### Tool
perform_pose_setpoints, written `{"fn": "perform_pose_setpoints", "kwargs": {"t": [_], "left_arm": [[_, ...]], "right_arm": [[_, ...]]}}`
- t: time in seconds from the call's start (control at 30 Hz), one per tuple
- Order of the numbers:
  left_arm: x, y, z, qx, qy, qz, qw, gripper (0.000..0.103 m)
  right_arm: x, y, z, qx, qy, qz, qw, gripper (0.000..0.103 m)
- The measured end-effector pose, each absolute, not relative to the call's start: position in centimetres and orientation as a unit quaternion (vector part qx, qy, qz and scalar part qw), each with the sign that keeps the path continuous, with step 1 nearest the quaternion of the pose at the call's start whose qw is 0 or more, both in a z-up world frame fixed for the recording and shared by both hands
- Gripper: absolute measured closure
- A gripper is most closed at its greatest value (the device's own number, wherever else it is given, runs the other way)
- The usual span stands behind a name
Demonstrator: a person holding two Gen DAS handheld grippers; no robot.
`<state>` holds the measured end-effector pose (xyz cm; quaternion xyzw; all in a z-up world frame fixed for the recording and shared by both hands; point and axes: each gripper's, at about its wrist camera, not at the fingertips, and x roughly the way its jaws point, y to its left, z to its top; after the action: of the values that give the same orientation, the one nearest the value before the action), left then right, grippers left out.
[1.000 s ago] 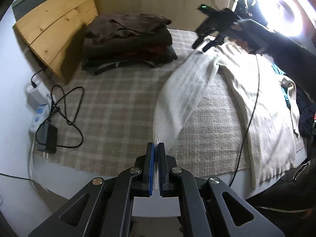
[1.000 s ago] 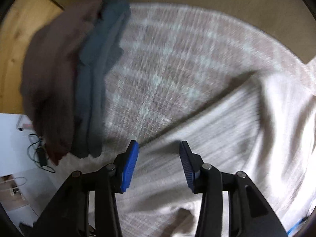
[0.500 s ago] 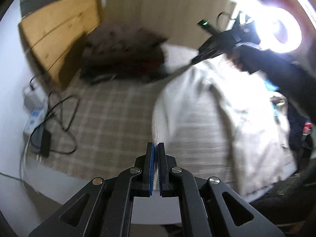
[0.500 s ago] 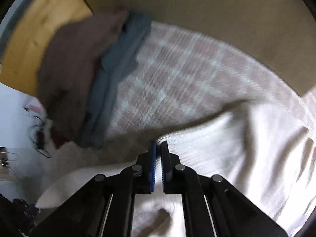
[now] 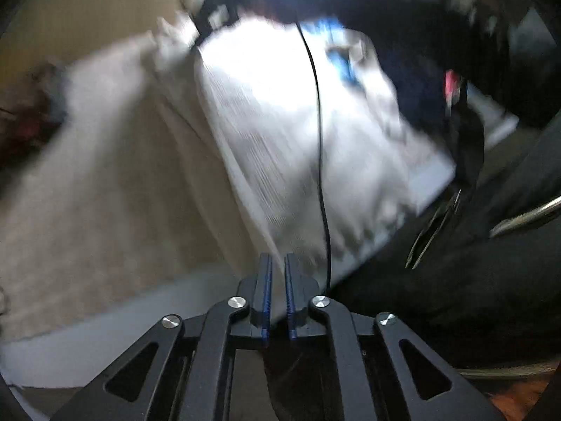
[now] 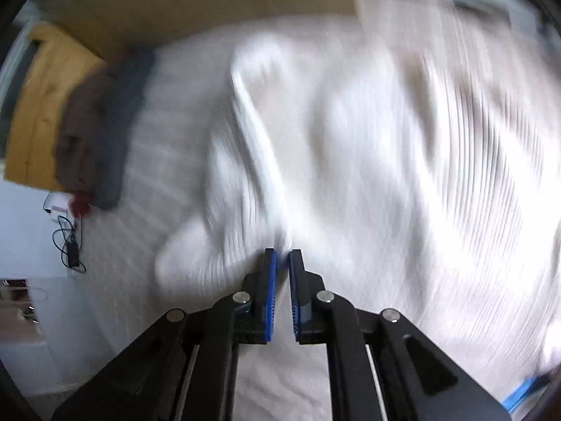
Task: Fold clothes
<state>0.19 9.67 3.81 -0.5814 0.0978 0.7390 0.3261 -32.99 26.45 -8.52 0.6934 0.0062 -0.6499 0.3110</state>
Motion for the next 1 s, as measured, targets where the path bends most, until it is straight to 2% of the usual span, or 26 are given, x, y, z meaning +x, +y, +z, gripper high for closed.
{"fn": "perform_pose_setpoints", "kwargs": {"t": [0.07,0.13,0.2,0.47,0.57,0.6,0.63,0.7,0.9,1.0], "left_arm": [[0.8,10.3,2.4,-0.603,0.102,0.722,0.325,0.093],[0.8,9.6,2.6,-0.606,0.087,0.723,0.320,0.087],[-0.1,8.5,3.3,-0.603,0.072,0.734,0.304,0.084],[-12.6,7.0,6.2,-0.509,0.082,0.820,0.247,0.084],[-18.4,7.0,5.5,-0.489,0.057,0.836,0.245,0.084],[-19.8,7.4,5.0,-0.485,0.064,0.837,0.247,0.084],[-21.1,8.1,4.2,-0.482,0.080,0.836,0.251,0.084],[-23.2,9.0,2.8,-0.485,0.102,0.828,0.262,0.084],[-26.6,11.4,-0.1,-0.519,0.146,0.800,0.263,0.084],[-27.4,12.1,-0.9,-0.524,0.170,0.795,0.257,0.081]], "right_arm": [[-33.3,27.0,-7.0,0.669,0.008,-0.667,0.328,0.092],[-33.6,27.6,-5.6,0.644,0.010,-0.682,0.345,0.069],[-34.4,27.5,-4.4,0.622,0.014,-0.700,0.352,0.061],[-38.4,21.9,-6.3,0.615,0.026,-0.700,0.363,0.061],[-38.9,20.7,-7.6,0.620,0.029,-0.696,0.361,0.061],[-38.9,20.6,-8.0,0.622,0.030,-0.695,0.361,0.064],[-38.9,20.7,-8.3,0.623,0.031,-0.693,0.362,0.079],[-39.1,20.8,-8.7,0.624,0.027,-0.688,0.370,0.095],[-39.3,20.4,-8.5,0.619,0.026,-0.680,0.392,0.093],[-39.3,19.9,-8.5,0.620,0.027,-0.673,0.403,0.093]]}}
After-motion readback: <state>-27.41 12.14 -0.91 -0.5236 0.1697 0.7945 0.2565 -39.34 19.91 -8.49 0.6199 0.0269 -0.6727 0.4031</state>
